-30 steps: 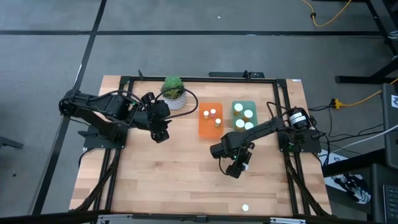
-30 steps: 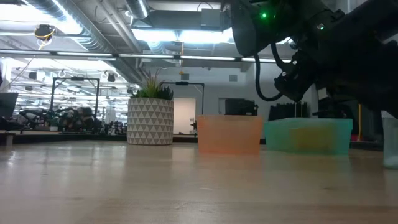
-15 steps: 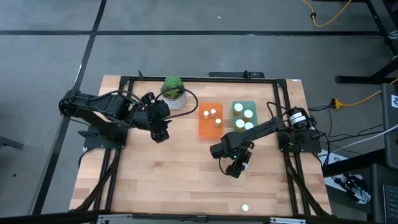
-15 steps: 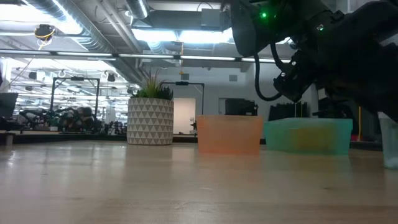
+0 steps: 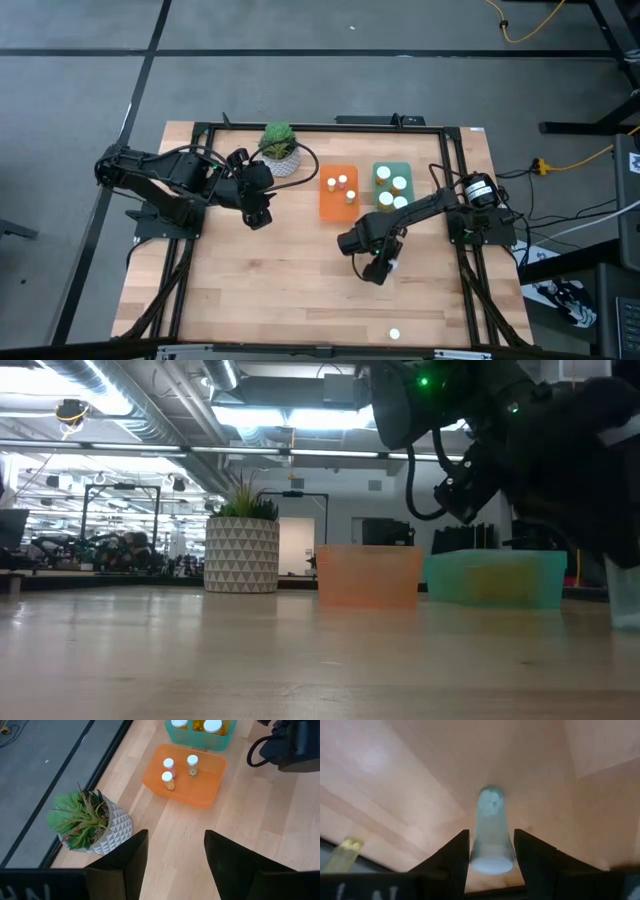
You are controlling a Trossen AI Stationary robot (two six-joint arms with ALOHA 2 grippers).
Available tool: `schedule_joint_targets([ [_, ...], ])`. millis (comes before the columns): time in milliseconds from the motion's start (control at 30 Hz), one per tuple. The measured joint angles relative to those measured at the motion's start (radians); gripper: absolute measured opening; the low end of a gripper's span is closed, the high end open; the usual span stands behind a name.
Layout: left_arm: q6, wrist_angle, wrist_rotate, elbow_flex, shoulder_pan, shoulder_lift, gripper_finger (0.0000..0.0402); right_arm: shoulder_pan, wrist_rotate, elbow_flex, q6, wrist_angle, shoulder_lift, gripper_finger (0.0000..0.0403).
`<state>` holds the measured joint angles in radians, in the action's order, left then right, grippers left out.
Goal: Pick and place medicine bottles into bin by pill shape (circle, oval)
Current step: Adjust the small blue bottle, then adjust the green bin
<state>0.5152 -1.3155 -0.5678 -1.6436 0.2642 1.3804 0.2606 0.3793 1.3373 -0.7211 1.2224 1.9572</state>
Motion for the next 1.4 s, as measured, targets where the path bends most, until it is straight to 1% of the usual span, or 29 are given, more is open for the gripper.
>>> schedule_joint_targets([
  [67,0.000,0.000,0.000,0.000,0.000,0.000,0.0187,0.000,-0.018,0.000,-0.009,0.000,0.000,0.0157],
  [233,-0.001,0.000,0.000,0.000,0.000,0.000,0.0187,0.000,-0.020,0.000,-0.008,0.000,0.000,0.0157],
  [367,-0.001,0.000,0.000,0.000,0.000,0.000,0.0187,0.000,-0.091,0.000,0.020,-0.005,0.000,0.0157],
  [567,-0.002,0.000,0.000,0.000,0.000,0.000,0.0187,0.000,-0.119,0.000,0.022,-0.025,0.000,0.0157],
  [767,-0.001,0.000,0.000,0.000,0.000,0.000,0.0187,-0.002,-0.195,0.001,0.050,-0.047,0.000,0.0157],
  [933,-0.001,0.000,0.000,0.000,0.000,0.000,0.0187,-0.024,-0.290,0.067,0.075,0.055,0.000,0.0150],
  [1033,-0.001,0.000,0.000,0.000,0.000,0.000,0.0187,-0.043,-0.344,0.139,0.097,0.100,-0.001,0.0141],
  [1200,0.006,0.000,0.000,0.000,0.000,0.000,0.0187,-0.056,-0.396,0.275,0.128,0.218,-0.004,0.0127],
  [1333,0.007,0.000,0.000,0.000,0.000,0.000,0.0187,-0.052,-0.465,0.339,0.133,0.342,-0.043,0.0124],
  [1400,0.007,0.001,-0.001,0.000,0.000,0.000,0.0187,-0.039,-0.490,0.335,0.147,0.352,-0.081,0.0124],
])
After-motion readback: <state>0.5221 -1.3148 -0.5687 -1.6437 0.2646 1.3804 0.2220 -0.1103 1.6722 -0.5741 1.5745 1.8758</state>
